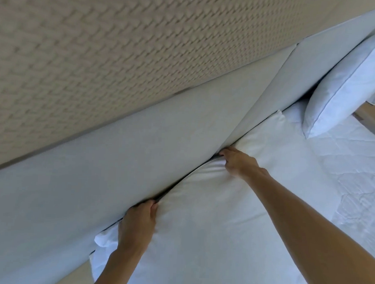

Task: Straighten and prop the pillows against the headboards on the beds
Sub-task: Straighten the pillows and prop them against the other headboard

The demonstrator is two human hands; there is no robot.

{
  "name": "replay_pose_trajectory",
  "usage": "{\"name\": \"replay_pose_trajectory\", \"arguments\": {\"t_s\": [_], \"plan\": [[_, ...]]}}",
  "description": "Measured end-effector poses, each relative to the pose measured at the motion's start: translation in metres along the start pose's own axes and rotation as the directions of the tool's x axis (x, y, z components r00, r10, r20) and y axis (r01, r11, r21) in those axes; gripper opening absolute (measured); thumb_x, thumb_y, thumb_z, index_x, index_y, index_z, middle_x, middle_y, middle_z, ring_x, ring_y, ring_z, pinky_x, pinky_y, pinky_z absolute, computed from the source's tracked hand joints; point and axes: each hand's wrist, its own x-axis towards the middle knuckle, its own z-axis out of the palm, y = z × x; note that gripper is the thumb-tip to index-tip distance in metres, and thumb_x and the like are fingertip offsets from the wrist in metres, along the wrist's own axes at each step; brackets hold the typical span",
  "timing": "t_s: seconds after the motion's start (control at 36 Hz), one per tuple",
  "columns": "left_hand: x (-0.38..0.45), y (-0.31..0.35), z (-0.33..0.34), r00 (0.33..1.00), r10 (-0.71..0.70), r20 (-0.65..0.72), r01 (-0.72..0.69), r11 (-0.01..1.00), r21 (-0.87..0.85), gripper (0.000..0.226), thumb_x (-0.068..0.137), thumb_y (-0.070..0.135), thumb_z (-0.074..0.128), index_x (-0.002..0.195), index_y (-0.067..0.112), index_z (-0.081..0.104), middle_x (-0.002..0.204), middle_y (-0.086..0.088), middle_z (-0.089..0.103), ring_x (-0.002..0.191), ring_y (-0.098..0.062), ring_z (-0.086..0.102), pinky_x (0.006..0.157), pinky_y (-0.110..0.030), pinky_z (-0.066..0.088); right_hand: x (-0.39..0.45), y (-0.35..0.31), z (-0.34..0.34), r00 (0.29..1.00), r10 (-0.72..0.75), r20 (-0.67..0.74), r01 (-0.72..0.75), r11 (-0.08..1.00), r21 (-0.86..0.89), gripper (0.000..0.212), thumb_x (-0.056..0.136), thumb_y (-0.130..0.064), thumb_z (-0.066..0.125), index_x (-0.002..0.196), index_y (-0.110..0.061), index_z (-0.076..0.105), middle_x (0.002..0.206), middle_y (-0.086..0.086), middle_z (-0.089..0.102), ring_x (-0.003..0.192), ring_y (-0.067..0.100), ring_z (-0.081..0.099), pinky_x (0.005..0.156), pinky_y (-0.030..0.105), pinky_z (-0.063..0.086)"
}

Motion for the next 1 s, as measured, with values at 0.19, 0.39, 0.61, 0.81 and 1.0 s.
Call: {"name": "replay_pose_trajectory", "arguments": {"t_s": [0.19, 0.39, 0.61, 0.81, 1.0], "plan": [[0.004, -0.004, -0.001, 1.0, 0.018, -0.004, -0.018, 0.998, -0.066, 0.028, 0.093, 0.049, 0.048, 0.1, 0.028, 0.067, 0.086, 0.005, 0.073, 0.085, -0.023, 0.067, 0.073, -0.035, 0.054, 0.007, 0.002, -0.002, 1.0, 0.013, -0.004, -0.013, 0.998, -0.06, 0.04, 0.097, -0.014, 0.034, 0.131, -0.027, 0.051, 0.146, -0.012, 0.037, 0.114, 0.027, 0.057, 0.089, 0.037, 0.044], [0.011, -0.001, -0.009, 0.991, -0.009, 0.135, 0.034, 0.983, -0.179, 0.025, 0.085, 0.049, 0.062, 0.072, 0.027, 0.059, 0.065, 0.011, 0.062, 0.071, -0.021, 0.063, 0.066, -0.03, 0.052, 0.004, -0.007, 0.002, 0.994, 0.092, -0.054, -0.099, 0.987, -0.127, 0.027, 0.095, -0.02, 0.049, 0.119, -0.023, 0.059, 0.137, -0.003, 0.041, 0.108, 0.027, 0.058, 0.085, 0.036, 0.038], [0.004, 0.008, -0.018, 0.994, -0.073, 0.082, 0.085, 0.984, -0.159, 0.034, 0.081, 0.044, 0.069, 0.06, 0.023, 0.051, 0.051, 0.004, 0.052, 0.056, -0.019, 0.056, 0.052, -0.028, 0.039, 0.01, 0.022, -0.008, 0.996, 0.03, -0.079, -0.034, 0.998, -0.055, 0.038, 0.086, -0.041, 0.063, 0.123, -0.036, 0.056, 0.132, -0.011, 0.046, 0.117, 0.021, 0.056, 0.089, 0.036, 0.042], [-0.017, 0.034, -0.029, 0.981, -0.192, -0.011, 0.188, 0.968, -0.168, 0.032, 0.081, 0.042, 0.07, 0.06, 0.025, 0.051, 0.058, 0.007, 0.055, 0.062, -0.017, 0.055, 0.053, -0.028, 0.036, 0.026, 0.054, -0.024, 0.99, -0.098, -0.099, 0.087, 0.991, -0.104, 0.024, 0.085, -0.04, 0.067, 0.107, -0.038, 0.061, 0.122, -0.012, 0.056, 0.113, 0.016, 0.056, 0.089, 0.033, 0.042], [-0.058, 0.067, -0.049, 0.942, -0.268, -0.201, 0.236, 0.956, -0.172, 0.03, 0.078, 0.037, 0.073, 0.06, 0.019, 0.059, 0.052, 0.004, 0.059, 0.063, -0.02, 0.059, 0.058, -0.033, 0.048, 0.021, 0.072, -0.048, 0.971, -0.194, -0.143, 0.196, 0.981, 0.002, 0.022, 0.08, -0.032, 0.07, 0.078, -0.022, 0.051, 0.088, -0.001, 0.058, 0.085, 0.022, 0.056, 0.067, 0.03, 0.04]]}}
